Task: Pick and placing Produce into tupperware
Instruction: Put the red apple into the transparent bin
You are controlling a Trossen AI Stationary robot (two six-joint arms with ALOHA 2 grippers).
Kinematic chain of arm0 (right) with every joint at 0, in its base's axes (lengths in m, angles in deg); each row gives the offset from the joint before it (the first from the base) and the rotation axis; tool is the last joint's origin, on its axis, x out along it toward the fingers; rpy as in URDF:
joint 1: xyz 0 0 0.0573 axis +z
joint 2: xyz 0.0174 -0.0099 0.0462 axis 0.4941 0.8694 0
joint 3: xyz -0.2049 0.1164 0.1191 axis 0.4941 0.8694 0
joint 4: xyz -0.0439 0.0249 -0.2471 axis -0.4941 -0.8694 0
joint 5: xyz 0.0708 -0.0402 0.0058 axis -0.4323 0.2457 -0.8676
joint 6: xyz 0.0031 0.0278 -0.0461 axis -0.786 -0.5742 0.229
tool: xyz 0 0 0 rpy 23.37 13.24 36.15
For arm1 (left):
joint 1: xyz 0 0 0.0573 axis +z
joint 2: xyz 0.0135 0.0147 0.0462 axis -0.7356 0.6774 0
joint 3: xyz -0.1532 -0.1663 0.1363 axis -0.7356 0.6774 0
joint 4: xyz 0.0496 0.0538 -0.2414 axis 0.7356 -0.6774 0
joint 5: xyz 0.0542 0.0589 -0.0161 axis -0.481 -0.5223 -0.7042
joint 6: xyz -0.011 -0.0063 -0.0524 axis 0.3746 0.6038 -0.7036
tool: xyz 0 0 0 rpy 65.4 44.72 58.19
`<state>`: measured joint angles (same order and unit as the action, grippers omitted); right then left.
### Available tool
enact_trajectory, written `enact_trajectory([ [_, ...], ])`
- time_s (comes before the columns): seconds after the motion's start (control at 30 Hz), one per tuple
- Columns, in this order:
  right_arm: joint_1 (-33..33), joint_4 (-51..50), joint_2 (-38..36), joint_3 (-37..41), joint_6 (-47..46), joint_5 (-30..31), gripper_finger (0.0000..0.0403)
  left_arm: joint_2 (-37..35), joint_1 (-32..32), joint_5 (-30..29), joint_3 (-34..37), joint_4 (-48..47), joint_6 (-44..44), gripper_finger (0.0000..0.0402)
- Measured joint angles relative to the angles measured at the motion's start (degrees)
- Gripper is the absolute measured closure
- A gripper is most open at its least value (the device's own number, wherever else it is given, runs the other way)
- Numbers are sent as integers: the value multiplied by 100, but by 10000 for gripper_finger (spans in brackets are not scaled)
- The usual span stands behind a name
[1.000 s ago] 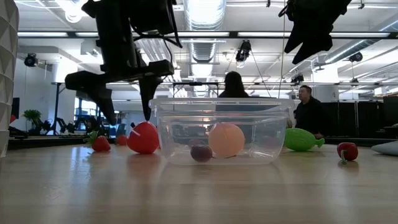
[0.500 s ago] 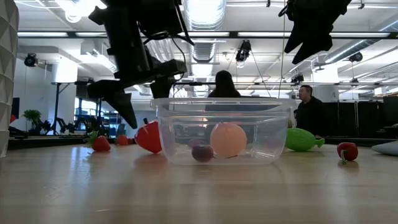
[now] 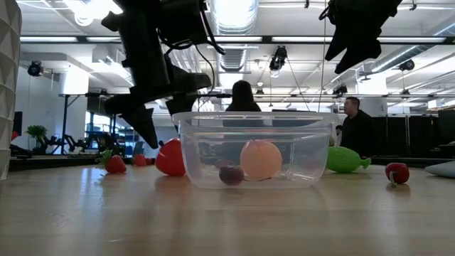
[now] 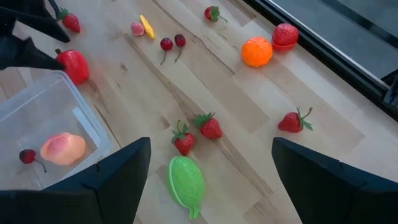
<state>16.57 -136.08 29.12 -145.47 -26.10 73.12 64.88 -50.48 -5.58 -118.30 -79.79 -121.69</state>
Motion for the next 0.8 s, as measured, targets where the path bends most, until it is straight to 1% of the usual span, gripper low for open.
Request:
enact_trajectory([
  [0.1,0,0,0,0,-2,0,76,85,4,218,-21,211,811,103],
  [0.2,0,-7,0,0,-2,0,76,130,3,465,-67,430,1361,103],
  [0.37,0,-22,0,0,-2,0,76,138,5,687,-48,452,1776,103],
  [0.57,0,-24,0,0,-9,0,76,138,5,723,-48,470,2397,103],
  [0.8,0,-24,0,0,-153,2,76,138,5,686,41,470,2582,103],
])
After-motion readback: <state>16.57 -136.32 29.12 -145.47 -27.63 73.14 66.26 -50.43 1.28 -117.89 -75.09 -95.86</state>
